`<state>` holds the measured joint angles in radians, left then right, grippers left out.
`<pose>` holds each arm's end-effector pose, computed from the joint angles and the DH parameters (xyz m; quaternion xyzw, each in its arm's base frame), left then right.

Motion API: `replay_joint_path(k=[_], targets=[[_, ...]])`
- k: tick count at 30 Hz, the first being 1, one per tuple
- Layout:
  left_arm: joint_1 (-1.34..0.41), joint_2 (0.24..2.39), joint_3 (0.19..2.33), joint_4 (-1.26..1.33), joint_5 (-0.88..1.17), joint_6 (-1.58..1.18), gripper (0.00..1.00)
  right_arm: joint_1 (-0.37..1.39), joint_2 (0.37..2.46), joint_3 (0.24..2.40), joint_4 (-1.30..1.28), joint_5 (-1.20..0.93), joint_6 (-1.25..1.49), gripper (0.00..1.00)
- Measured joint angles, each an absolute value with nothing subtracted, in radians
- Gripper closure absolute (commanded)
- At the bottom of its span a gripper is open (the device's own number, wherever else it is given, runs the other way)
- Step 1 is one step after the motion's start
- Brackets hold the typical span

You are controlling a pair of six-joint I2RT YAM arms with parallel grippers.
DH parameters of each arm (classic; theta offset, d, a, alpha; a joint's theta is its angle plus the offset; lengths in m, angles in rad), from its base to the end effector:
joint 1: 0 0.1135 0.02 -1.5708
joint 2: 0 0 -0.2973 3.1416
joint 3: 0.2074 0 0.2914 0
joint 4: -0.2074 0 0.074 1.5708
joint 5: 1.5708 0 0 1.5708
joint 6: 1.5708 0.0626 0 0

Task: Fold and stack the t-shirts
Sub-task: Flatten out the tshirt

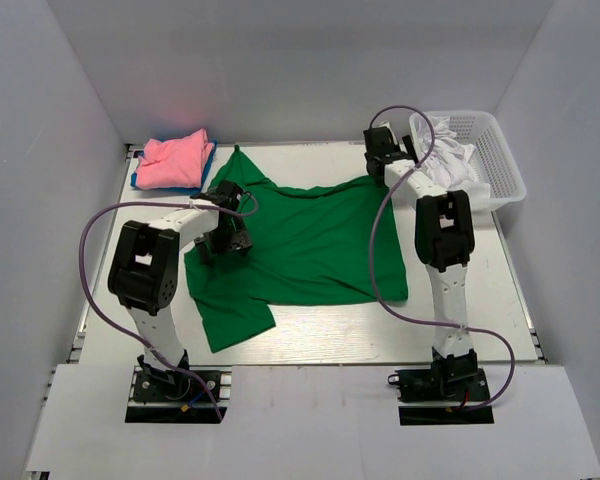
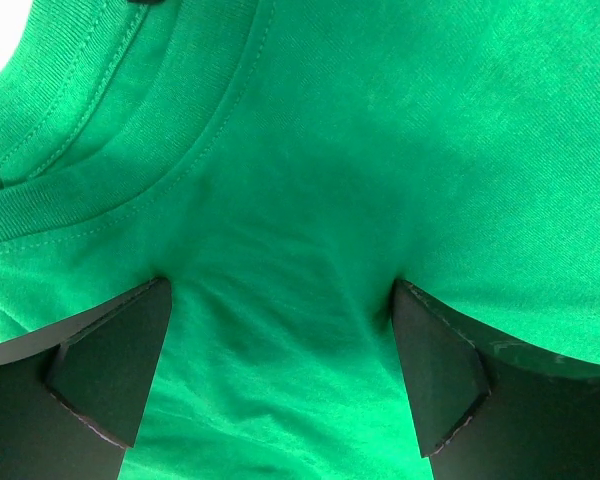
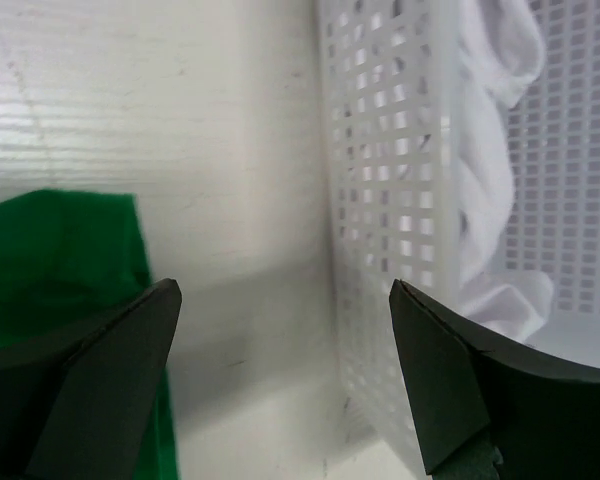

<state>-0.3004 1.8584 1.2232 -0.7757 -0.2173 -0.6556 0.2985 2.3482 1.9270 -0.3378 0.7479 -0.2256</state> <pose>0.3775 -0.1028 0.1443 -0.1836 0.9738 0.0594 0.1202 0.5863 0.1358 0.1811 -0.0822 0.8634 -0.3220 0.3795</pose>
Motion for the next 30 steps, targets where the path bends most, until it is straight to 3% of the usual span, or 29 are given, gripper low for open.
replay_joint_path(k=[7,16,23,30], targets=[[-0.291,1.851,1.218,-0.790,-0.237,-0.655,0.00,0.282,2.305,1.927,-0.346,0.661,-0.249,0.10],[-0.290,1.851,1.221,-0.791,-0.233,-0.653,0.00,0.304,2.110,1.875,-0.515,0.189,-0.070,0.10],[-0.290,1.851,1.239,-0.812,-0.231,-0.635,0.00,0.313,1.752,1.367,-0.518,-0.038,0.113,0.10],[-0.297,1.795,1.297,-0.837,-0.220,-0.601,0.00,0.311,1.319,0.947,-0.588,-0.071,0.215,0.13]])
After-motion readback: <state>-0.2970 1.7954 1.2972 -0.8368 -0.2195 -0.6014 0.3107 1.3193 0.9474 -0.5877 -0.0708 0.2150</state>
